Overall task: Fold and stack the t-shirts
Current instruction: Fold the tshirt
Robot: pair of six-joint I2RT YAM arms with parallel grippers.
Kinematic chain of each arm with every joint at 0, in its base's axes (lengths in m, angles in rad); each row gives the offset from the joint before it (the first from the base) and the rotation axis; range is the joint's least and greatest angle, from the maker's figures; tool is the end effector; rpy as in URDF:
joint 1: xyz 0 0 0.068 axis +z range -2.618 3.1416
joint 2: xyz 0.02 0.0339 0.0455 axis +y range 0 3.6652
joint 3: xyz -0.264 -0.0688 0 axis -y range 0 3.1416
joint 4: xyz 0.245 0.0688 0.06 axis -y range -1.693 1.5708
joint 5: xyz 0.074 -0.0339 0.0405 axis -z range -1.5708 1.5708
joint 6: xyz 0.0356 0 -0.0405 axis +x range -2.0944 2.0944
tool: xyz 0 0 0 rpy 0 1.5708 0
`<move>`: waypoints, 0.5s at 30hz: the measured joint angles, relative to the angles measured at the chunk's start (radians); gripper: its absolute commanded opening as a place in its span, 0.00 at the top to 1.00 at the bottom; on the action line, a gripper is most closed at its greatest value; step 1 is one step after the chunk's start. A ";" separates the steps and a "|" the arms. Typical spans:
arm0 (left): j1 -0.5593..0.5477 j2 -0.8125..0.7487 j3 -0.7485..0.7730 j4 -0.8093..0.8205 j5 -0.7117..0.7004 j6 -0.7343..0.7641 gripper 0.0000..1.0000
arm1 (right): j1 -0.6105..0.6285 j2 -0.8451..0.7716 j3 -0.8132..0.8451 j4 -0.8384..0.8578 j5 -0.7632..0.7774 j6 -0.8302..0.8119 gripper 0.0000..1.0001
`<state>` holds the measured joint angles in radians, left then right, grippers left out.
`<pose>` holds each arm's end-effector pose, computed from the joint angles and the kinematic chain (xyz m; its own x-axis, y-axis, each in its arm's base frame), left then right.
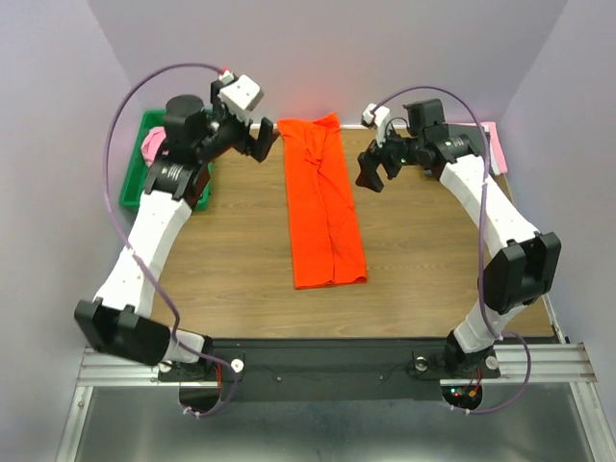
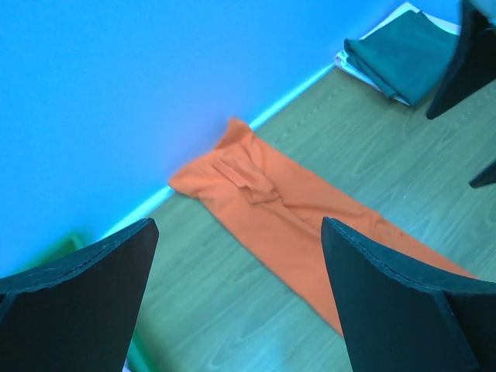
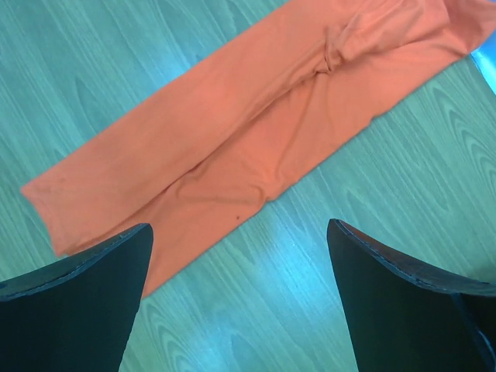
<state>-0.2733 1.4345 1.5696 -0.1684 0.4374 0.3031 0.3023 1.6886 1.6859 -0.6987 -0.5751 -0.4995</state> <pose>0.3089 -0.1022 0.4640 0.1641 0.2348 -0.9581 0.6320 0.7207 0.2849 0.3527 0.1303 0.3680 -0.2311 -0.4931 -0.8387 -0.8626 0.5026 -0.0578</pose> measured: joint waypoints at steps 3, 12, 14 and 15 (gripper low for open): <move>0.000 -0.103 -0.117 0.047 0.041 0.087 0.04 | 0.000 0.002 -0.026 0.005 -0.009 -0.030 0.00; -0.137 -0.265 -0.706 -0.055 0.090 0.397 0.19 | 0.075 -0.188 -0.542 0.012 -0.035 -0.353 0.10; -0.223 -0.325 -0.811 -0.068 0.086 0.443 0.25 | 0.149 -0.261 -0.676 0.025 -0.019 -0.419 0.19; -0.250 -0.344 -0.835 -0.063 0.084 0.452 0.26 | 0.185 -0.288 -0.720 0.033 -0.018 -0.446 0.22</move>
<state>-0.5232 1.0908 0.7345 -0.2310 0.5209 0.7555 0.4873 1.4002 0.9661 -0.6655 -0.5934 -0.9451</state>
